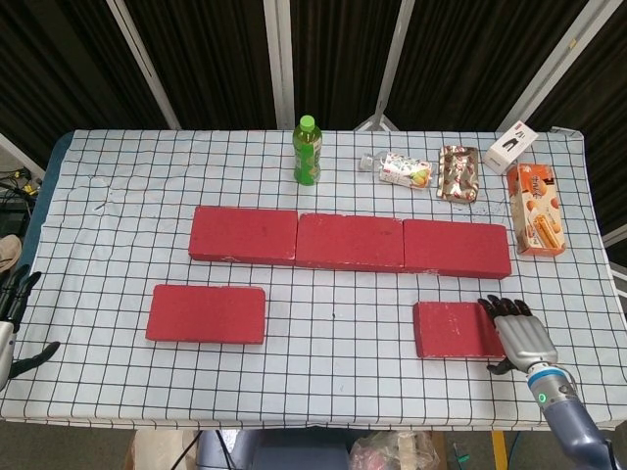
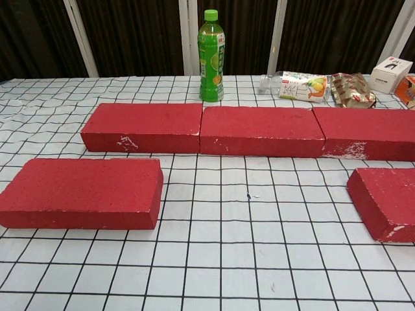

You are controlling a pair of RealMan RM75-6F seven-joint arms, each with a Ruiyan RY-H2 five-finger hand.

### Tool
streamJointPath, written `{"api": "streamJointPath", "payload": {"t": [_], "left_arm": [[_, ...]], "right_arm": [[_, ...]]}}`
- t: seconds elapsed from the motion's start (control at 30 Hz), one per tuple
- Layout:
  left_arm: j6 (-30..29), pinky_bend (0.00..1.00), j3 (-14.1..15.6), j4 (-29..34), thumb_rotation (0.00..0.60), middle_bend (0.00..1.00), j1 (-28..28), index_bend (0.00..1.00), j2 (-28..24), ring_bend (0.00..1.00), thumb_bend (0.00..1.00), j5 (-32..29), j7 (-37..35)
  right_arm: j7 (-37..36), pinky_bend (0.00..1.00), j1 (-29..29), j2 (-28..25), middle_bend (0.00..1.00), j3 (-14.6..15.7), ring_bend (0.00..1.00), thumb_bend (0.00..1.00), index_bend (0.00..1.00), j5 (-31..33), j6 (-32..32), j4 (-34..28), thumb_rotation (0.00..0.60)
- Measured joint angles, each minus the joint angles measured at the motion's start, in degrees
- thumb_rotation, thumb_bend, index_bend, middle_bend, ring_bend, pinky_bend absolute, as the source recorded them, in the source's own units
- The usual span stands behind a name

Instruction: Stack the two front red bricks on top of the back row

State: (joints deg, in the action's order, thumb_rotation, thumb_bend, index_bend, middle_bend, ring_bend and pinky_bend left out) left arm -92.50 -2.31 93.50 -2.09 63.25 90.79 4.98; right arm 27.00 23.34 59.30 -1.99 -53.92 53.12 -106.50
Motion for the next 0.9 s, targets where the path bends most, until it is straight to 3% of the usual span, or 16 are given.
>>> {"api": "streamJointPath", "payload": {"t": [0.57,0.7,0.9], "left_arm": [[0.28,0.14,-0.44,-0.01,0.600,0.01,-0.15,0.08,-0.01,0.00,0.00,-0.72,-0.18],[0.52,0.14,-0.62,-0.01,0.600,0.01,-0.25,0.08,0.00,0.00,0.00,-1.12,-0.26],[0.85,0.14,-0.84,-0.01,0.600,0.01,-0.41,0.08,0.08,0.00,0.00,-1.60,-0.25]], "right_arm": [[3.62,0.00,3.97,4.90,0.00,1.21,0.00,0.15,0.00,3.11,0.58,1.08,0.600],[4.49,0.00,4.84,5.88,0.01,1.44,0.04,0.15,0.00,4.40,0.76,1.38,0.600],[5.06,0.00,5.83,7.06,0.17,1.56,0.19,0.15,0.00,5.53,1.57,2.01,0.600]]}}
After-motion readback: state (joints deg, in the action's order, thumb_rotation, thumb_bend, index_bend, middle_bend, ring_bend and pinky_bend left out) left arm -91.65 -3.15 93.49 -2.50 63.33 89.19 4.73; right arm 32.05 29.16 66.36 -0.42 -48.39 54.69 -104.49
